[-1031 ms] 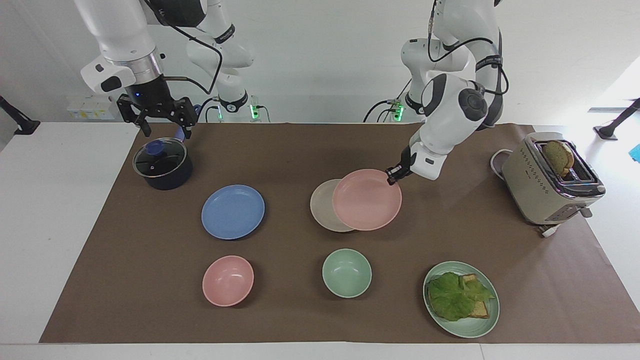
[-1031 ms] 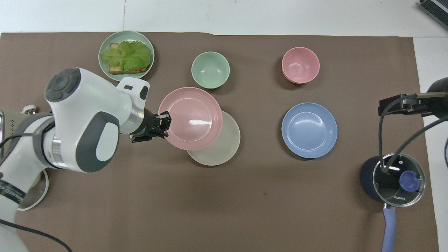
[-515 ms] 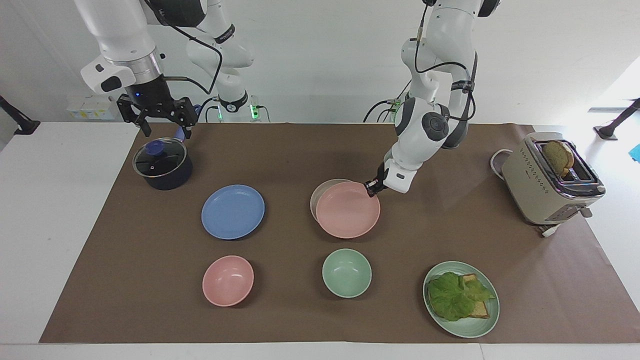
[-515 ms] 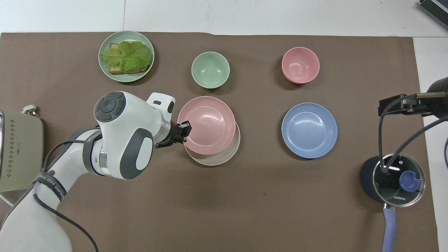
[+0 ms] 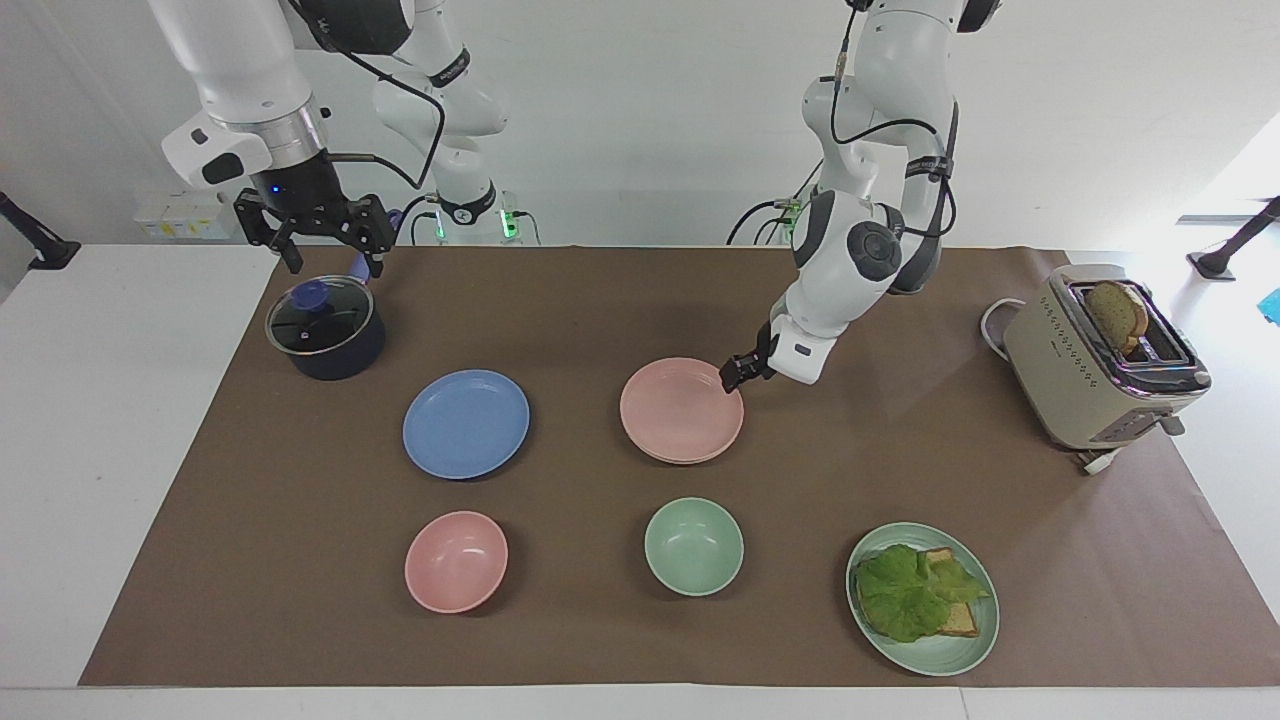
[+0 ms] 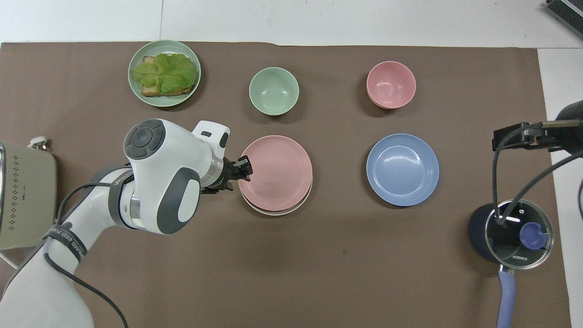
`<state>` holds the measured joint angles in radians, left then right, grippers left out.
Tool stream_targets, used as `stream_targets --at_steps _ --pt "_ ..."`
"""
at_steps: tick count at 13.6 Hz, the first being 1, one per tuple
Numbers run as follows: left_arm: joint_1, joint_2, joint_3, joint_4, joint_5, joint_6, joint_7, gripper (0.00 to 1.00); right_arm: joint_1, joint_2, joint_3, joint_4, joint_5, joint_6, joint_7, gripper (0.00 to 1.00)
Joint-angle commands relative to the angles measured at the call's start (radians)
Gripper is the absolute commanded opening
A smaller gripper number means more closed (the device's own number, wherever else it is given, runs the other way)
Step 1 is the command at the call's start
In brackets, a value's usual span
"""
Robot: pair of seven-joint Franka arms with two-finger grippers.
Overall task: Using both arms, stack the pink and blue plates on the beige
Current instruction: 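Release the pink bowl and withdraw the left gripper to rest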
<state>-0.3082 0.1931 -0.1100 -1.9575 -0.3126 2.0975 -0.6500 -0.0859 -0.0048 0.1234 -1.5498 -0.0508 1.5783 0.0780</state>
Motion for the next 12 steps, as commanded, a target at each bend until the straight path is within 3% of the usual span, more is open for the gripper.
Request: stream_targets --at_steps 1,3,5,10,12 --pt "0.105 -0.049 0.007 0.113 0.113 -0.225 0.023 1.00 -0.009 -0.027 0.002 -0.032 0.009 -0.003 -0.001 1.00" --pt "0.150 -0.076 0.024 0.164 0.203 -0.286 0.041 1.00 -0.012 -0.026 0.002 -0.033 0.009 0.005 -0.004 1.00" --pt "0.228 -0.101 0.027 0.195 0.247 -0.315 0.206 1.00 -0.020 -0.024 0.002 -0.074 0.011 0.041 -0.015 1.00" --pt "0.340 -0.098 0.032 0.388 0.343 -0.454 0.524 1.00 -0.074 -0.015 0.001 -0.310 0.100 0.337 -0.118 1.00" --pt "0.376 -0.101 0.032 0.416 0.348 -0.494 0.642 1.00 -0.077 0.011 0.001 -0.412 0.100 0.487 -0.133 1.00"
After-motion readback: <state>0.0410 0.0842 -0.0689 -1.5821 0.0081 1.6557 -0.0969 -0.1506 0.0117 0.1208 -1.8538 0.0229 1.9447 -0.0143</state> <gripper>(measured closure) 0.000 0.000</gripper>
